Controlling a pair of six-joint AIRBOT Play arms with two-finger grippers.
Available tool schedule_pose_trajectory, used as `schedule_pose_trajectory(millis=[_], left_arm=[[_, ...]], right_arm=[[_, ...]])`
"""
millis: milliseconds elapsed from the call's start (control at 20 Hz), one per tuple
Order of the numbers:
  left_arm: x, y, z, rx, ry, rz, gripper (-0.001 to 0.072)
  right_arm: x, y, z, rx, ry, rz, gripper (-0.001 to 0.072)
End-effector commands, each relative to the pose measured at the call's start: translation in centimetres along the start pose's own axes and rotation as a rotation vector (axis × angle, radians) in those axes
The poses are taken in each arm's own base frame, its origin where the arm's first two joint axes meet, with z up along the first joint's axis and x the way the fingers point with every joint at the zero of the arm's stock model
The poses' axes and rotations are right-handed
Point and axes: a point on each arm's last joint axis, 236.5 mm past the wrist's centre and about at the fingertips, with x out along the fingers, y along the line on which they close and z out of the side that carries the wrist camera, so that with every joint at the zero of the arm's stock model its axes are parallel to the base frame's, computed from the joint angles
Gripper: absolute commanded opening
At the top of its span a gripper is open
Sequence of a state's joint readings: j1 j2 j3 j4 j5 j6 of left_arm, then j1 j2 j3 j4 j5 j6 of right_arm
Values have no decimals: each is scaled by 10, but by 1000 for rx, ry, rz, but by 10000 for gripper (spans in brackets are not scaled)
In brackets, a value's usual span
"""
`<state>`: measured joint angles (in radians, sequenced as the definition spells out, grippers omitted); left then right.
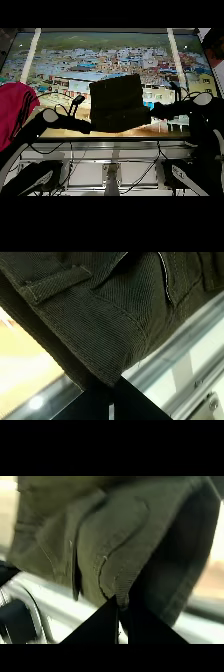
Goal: Fold the clothes and pants, and hang the long-sleeved shirts on hangers.
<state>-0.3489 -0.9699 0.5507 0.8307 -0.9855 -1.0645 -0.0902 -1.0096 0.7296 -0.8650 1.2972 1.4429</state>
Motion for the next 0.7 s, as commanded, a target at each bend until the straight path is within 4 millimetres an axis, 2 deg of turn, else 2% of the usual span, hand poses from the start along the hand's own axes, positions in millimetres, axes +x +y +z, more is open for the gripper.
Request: schedule_pose_trajectory(millis=[0, 150, 250, 350, 400, 500, 600, 650], left_arm=[[8, -8, -37, -3, 45, -10, 13], [7, -8, -47, -2, 44, -9, 12], [3, -11, -43, -10, 21, -12, 12], [-3, -17, -30, -82, -18, -19, 13], [-8, -21, -18, -86, -44, -25, 12], [-25, -23, 26, -80, -179, -2, 13], [-46, -17, 78, -140, -358, 32, 13], [-52, -15, 94, -141, -402, 44, 13]], right_arm=[[14, -21, -55, 51, 134, -27, 24], [17, -32, -84, 60, 217, -53, 24], [12, -27, -80, 45, 215, -48, 25], [0, -13, -54, 16, 134, -36, 25], [-8, -5, -33, 8, 60, -38, 24], [-26, 14, 2, -34, -31, -29, 24], [-34, 35, 30, -44, -50, 22, 25], [-35, 45, 47, -60, -63, 53, 25]])
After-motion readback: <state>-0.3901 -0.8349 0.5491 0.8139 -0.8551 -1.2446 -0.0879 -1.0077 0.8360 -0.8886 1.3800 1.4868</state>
